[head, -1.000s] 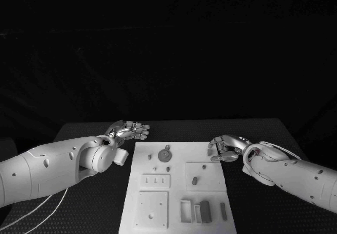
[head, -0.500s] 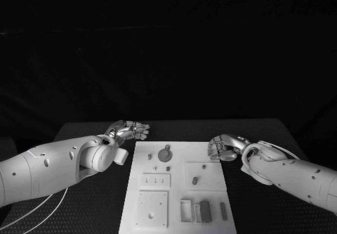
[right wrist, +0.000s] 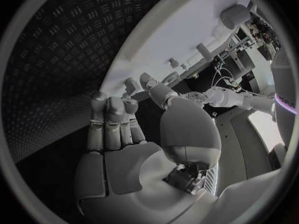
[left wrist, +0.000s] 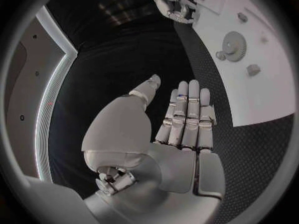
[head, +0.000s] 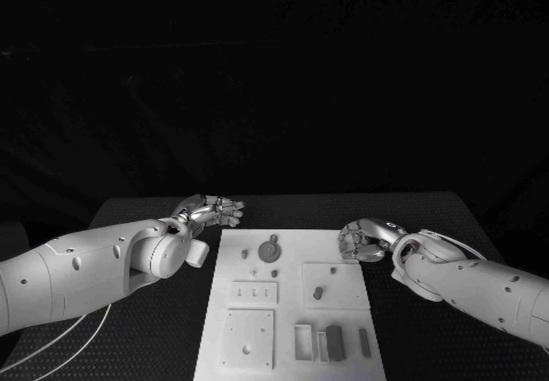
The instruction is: Assemble the parts on the task board
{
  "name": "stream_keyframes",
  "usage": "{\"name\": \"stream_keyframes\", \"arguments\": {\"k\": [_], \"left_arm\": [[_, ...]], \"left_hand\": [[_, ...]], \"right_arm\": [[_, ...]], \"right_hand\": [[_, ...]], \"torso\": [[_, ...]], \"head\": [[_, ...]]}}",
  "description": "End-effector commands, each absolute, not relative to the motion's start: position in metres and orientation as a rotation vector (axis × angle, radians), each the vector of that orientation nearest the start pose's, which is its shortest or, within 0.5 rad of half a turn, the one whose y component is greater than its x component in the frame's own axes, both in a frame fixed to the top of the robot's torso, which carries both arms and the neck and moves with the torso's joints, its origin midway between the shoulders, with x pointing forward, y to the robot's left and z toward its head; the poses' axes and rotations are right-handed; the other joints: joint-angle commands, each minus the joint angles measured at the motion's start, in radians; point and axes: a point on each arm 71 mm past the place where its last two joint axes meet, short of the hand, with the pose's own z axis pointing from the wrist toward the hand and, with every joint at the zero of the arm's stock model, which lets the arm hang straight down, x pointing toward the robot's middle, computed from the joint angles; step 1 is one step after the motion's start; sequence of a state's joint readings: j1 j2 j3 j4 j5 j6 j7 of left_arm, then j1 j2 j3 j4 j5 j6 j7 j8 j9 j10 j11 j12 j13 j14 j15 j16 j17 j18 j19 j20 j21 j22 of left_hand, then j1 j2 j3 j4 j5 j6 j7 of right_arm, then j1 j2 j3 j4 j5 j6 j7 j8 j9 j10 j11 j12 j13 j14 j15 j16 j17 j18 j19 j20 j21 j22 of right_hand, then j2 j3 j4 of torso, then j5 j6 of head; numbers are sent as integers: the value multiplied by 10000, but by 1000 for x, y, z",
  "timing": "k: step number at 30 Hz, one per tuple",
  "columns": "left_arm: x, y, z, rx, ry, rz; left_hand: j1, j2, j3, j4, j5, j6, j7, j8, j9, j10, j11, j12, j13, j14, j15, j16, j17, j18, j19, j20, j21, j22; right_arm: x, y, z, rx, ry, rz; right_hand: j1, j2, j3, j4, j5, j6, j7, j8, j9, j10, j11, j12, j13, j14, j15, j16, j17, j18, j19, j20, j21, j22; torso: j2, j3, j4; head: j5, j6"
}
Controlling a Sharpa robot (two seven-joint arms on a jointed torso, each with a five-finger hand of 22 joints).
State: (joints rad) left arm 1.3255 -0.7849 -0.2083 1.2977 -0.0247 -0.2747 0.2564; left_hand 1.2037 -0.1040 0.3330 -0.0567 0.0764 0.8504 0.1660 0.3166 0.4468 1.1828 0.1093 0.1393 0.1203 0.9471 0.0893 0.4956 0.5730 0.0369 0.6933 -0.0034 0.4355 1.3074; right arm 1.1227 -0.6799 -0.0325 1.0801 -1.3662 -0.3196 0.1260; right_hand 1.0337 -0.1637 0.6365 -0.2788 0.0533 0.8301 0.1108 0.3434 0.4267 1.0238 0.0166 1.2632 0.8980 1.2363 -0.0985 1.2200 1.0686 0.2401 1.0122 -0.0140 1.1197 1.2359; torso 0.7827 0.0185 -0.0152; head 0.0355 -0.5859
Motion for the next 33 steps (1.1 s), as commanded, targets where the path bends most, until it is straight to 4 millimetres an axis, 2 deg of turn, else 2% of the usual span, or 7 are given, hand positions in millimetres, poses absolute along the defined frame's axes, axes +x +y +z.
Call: {"name": "stream_keyframes", "arguments": {"k": [1,10,16,28,33], "left_arm": [[530,250,-193,-10936,15571,-12908],[530,251,-193,-10945,15575,-12898],[530,251,-193,-10947,15585,-12904],[530,251,-193,-10953,15579,-12888],[530,251,-193,-10953,15583,-12888]], "left_hand": [[-93,22,-19,-66,24,77,23,-46,10,50,8,-42,-11,5,79,-34,-11,7,59,3,20,158],[-100,21,-14,-74,24,77,24,-48,10,51,8,-45,-11,3,79,-35,-12,7,59,3,20,158],[-106,21,-12,-79,24,78,26,-50,11,52,8,-47,-11,2,80,-36,-13,7,58,3,19,158],[-115,22,-6,-88,23,78,27,-52,12,53,9,-52,-12,-1,80,-37,-14,6,57,4,18,158],[-118,23,-4,-91,23,78,28,-53,12,53,9,-53,-12,-1,81,-37,-14,6,57,4,18,157]], "right_arm": [[538,-242,-246,-903,17006,6043],[538,-242,-249,-936,17031,5956],[538,-240,-250,-998,17017,5920],[539,-240,-251,-1024,17038,5848],[539,-240,-251,-1022,17044,5829]], "right_hand": [[-22,138,81,0,-47,1553,-13,45,17,-314,-176,40,-19,24,-85,36,-4,217,32,-35,52,-9],[-62,254,173,11,-46,1624,-40,75,34,-282,-202,32,-30,38,-109,41,-3,217,42,-50,69,-19],[-58,432,420,62,-46,1777,-94,143,65,-243,-251,15,-44,51,-151,43,-4,217,47,-66,82,-39],[-70,444,541,67,-46,1813,-110,153,70,-220,-268,8,-49,60,-169,51,-1,217,54,-73,98,-46],[-37,543,760,117,-45,1844,-125,159,74,-198,-283,-1,-54,67,-183,53,0,217,61,-82,105,-61]], "torso": [[-2,2,-8],[-12,4,-21],[-12,2,-20],[-13,-1,-12],[-15,2,-18]], "head": [[26,-19],[48,-39],[43,-46],[45,-65],[47,-65]]}}
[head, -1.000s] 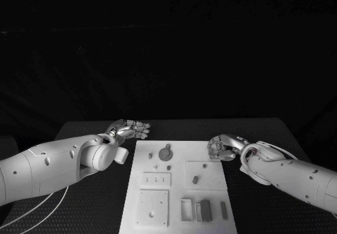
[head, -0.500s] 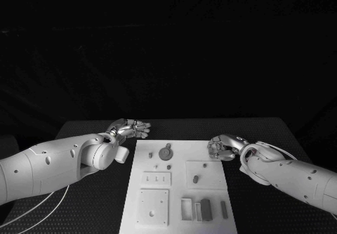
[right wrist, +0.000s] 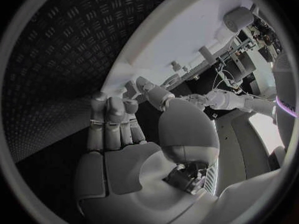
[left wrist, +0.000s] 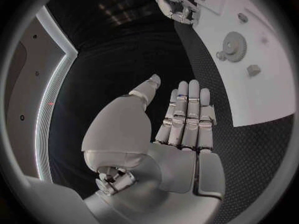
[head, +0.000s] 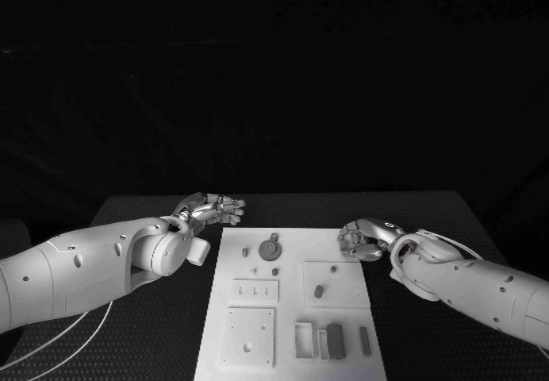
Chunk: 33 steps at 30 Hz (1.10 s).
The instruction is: Assemble the parts on the task board
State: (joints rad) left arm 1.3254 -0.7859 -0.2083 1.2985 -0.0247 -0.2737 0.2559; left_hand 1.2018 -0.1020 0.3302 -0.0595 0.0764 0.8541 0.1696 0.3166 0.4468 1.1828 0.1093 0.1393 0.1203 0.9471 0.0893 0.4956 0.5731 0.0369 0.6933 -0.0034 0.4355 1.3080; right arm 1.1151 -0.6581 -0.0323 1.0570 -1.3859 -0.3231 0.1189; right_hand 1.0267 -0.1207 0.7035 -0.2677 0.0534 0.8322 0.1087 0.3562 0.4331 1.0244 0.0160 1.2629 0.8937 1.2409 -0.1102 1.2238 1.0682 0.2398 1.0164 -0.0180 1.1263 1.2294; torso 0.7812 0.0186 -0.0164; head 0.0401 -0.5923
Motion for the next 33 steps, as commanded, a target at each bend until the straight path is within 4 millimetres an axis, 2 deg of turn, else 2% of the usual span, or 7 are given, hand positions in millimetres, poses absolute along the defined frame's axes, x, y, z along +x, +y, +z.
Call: {"name": "stream_keyframes", "arguments": {"k": [1,6,14,33], "left_arm": [[530,251,-193,-10952,15586,-12893],[530,251,-193,-10959,15584,-12881],[530,251,-193,-10957,15583,-12884],[530,252,-193,-10960,15583,-12881]], "left_hand": [[-100,2,24,-65,23,41,-9,-53,12,53,9,-53,-12,-1,81,-37,-16,7,57,4,18,152],[-103,1,27,-69,23,42,-8,-54,12,53,9,-55,-12,-2,81,-37,-16,7,56,4,18,152],[-106,2,31,-76,23,43,-7,-55,13,54,9,-58,-12,-3,81,-38,-17,7,55,4,17,152],[-113,7,47,-99,24,44,-12,-59,15,61,5,-63,-11,-2,81,-36,-18,7,55,4,17,152]], "right_arm": [[539,-240,-251,-1024,17043,5826],[539,-241,-251,-1034,17034,5804],[539,-239,-251,-1185,16969,5784],[538,-236,-249,-1039,16640,5693]], "right_hand": [[37,114,144,15,-46,1829,-106,33,12,-197,-278,0,-12,21,-68,15,4,220,20,-43,43,1],[34,120,294,35,-47,1857,-113,42,19,-182,-285,-4,-11,27,-74,19,7,220,25,-47,60,-5],[48,270,590,74,-47,2022,-161,135,70,-119,-327,2,-6,53,-106,36,12,220,47,-58,98,-19],[-138,325,811,-81,-48,2439,-339,430,290,202,-494,-5,-8,264,-241,84,-12,220,206,-149,227,-69]], "torso": [[1,1,-6],[1,0,0],[0,3,-3],[0,-2,2]], "head": [[1,-1],[-1,-21],[7,-22],[-12,-49]]}}
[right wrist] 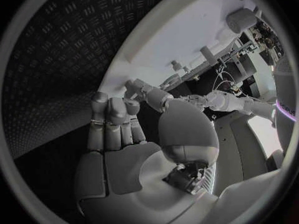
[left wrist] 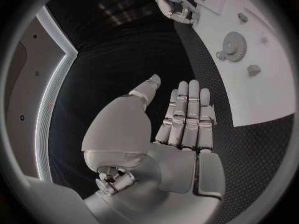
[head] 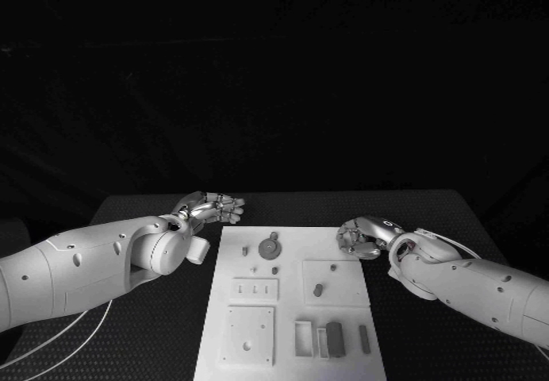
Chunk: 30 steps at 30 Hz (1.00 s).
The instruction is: Assemble the parts on the task board
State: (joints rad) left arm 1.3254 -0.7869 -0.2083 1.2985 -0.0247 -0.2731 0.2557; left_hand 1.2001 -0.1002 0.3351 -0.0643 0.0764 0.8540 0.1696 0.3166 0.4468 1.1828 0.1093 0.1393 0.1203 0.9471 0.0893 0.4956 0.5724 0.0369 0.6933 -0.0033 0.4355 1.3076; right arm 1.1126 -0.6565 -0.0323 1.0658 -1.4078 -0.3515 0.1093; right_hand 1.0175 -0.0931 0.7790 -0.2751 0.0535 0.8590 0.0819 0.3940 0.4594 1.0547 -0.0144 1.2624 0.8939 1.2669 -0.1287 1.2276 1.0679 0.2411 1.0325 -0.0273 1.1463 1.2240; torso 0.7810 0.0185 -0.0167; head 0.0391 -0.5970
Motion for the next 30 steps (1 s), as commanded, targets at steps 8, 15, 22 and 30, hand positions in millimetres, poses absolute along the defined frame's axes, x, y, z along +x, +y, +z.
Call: {"name": "stream_keyframes", "arguments": {"k": [8,15,22,30], "left_arm": [[530,251,-193,-10935,15640,-12915],[529,250,-193,-10893,15734,-12987],[528,247,-193,-10672,15979,-13093],[524,240,-195,-10092,16908,-12857]], "left_hand": [[-125,12,25,-80,26,79,-23,-49,26,107,-12,-53,-1,3,81,-32,-12,5,56,5,18,158],[-196,46,65,-130,27,167,-53,-16,52,208,-40,-27,22,9,79,-25,-13,2,53,4,20,162],[-393,184,197,-288,31,466,-199,87,126,525,-151,56,93,20,72,1,-11,-13,30,-1,27,174],[-865,251,253,-370,-117,778,-326,116,148,811,-253,81,153,161,4,128,36,-38,65,-60,70,181]], "right_arm": [[537,-235,-248,-968,16472,5696],[536,-231,-246,-958,16343,5667],[531,-224,-243,-1088,16268,5609],[530,-212,-227,-1384,16093,5516]], "right_hand": [[-51,165,107,-107,-49,2185,-95,87,96,-48,-217,4,11,32,-87,51,-11,207,69,-88,52,-30],[-92,291,-18,-162,-49,2208,-121,148,205,-12,-241,45,72,44,-108,68,0,207,70,-120,92,-31],[-81,372,-95,-172,-49,2192,-132,175,278,-11,-252,59,109,50,-118,81,9,207,63,-141,119,-28],[-40,374,-113,-179,-48,2196,-144,196,325,1,-263,67,130,64,-129,91,14,207,63,-159,136,-27]], "torso": [[0,6,0],[-2,5,1],[-3,-1,1],[-9,-5,-13]], "head": [[-2,-10],[9,-12],[5,-8],[19,21]]}}
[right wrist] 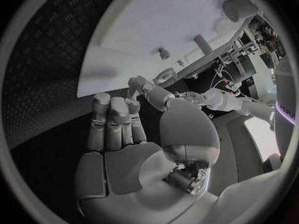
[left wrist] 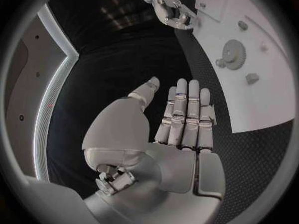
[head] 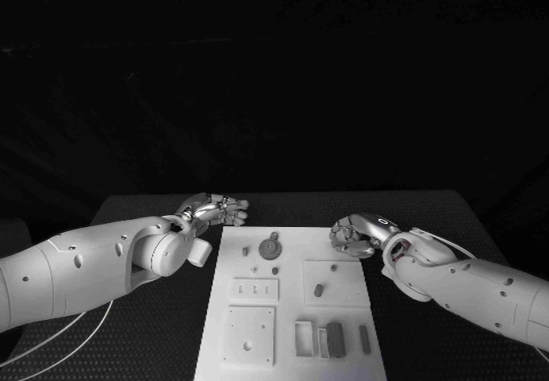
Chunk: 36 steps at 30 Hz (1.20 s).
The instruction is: Assemble the parts on the task board
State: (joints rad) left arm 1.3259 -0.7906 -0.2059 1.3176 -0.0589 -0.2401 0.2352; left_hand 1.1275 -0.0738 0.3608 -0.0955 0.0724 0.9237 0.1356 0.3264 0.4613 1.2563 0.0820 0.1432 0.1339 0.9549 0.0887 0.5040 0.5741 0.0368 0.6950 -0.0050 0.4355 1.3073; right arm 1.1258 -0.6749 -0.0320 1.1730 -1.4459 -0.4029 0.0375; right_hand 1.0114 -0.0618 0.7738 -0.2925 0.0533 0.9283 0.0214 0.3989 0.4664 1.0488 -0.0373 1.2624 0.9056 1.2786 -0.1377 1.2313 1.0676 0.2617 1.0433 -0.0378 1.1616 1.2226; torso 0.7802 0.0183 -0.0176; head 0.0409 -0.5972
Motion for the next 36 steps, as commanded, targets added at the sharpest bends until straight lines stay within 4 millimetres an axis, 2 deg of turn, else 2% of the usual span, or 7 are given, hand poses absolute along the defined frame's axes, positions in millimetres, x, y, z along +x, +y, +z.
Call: {"name": "stream_keyframes", "arguments": {"k": [1,5,16,25,28,32,36], "left_arm": [[523,238,-195,-10056,17054,-12781],[521,232,-197,-9966,17611,-12547],[511,197,-198,-8973,19019,-12090],[508,173,-202,-7370,20124,-11500],[509,169,-202,-7231,20175,-11446],[509,167,-202,-7271,20095,-11449],[510,165,-202,-7351,20037,-11479]], "left_hand": [[-235,-23,-6,-39,-114,97,10,5,-1,94,16,33,21,91,2,57,23,-40,57,-53,77,182],[-445,-70,-18,16,-155,180,-18,1,2,216,-36,60,52,187,-47,139,56,-36,109,-92,109,183],[-1174,-446,-197,389,-235,140,13,-114,-19,457,-139,114,134,331,-146,355,156,-31,224,-185,188,184],[-1594,-631,-193,857,-236,80,27,-178,-14,658,-247,204,243,435,-253,596,277,-23,336,-287,264,184],[-1879,-791,-189,1223,-234,-39,81,-260,-59,622,-237,176,266,377,-254,630,293,-29,322,-306,266,180],[-1847,-796,-112,1381,-233,-47,85,-267,-69,572,-216,143,281,345,-258,667,309,-27,307,-312,280,189],[-1817,-752,-90,1428,-233,-40,84,-263,-69,560,-211,134,289,334,-257,683,316,-28,301,-312,288,192]], "right_arm": [[531,-209,-223,-1437,16060,5503],[532,-201,-213,-1494,15945,5408],[523,-158,-202,-1774,15952,5714],[518,-131,-186,-2204,15561,6109],[516,-122,-184,-2312,15515,6298],[514,-113,-183,-2417,15483,6444],[511,-108,-182,-2498,15487,6567]], "right_hand": [[26,56,-64,-4,-47,1506,460,150,262,62,-36,68,15,-50,-40,55,16,1,-44,-56,-14,-13],[43,33,-64,-2,-47,1517,452,164,288,76,-43,70,24,-43,-46,55,15,1,-43,-64,-7,-15],[98,-123,112,23,-46,1537,431,183,387,145,-67,28,37,10,-72,31,-11,1,-16,-95,-2,-58],[86,-190,250,31,-46,1548,428,181,435,180,-71,-6,40,37,-76,11,-28,1,8,-104,-2,-89],[76,-202,275,33,-46,1554,426,182,446,191,-73,-11,42,47,-78,9,-31,1,19,-106,2,-95],[69,-215,310,34,-46,1558,424,181,459,204,-75,-19,43,59,-81,5,-35,1,30,-110,5,-104],[61,-224,336,34,-46,1559,422,179,469,214,-77,-26,44,68,-83,2,-38,1,39,-112,7,-111]], "torso": [[-7,-9,-10],[-15,-23,-2],[-76,2,23],[-111,-11,-7],[-136,-21,-17],[-145,-9,-31],[-144,-9,-8]], "head": [[-8,47],[-19,82],[31,116],[53,174],[21,179],[2,197],[-6,183]]}}
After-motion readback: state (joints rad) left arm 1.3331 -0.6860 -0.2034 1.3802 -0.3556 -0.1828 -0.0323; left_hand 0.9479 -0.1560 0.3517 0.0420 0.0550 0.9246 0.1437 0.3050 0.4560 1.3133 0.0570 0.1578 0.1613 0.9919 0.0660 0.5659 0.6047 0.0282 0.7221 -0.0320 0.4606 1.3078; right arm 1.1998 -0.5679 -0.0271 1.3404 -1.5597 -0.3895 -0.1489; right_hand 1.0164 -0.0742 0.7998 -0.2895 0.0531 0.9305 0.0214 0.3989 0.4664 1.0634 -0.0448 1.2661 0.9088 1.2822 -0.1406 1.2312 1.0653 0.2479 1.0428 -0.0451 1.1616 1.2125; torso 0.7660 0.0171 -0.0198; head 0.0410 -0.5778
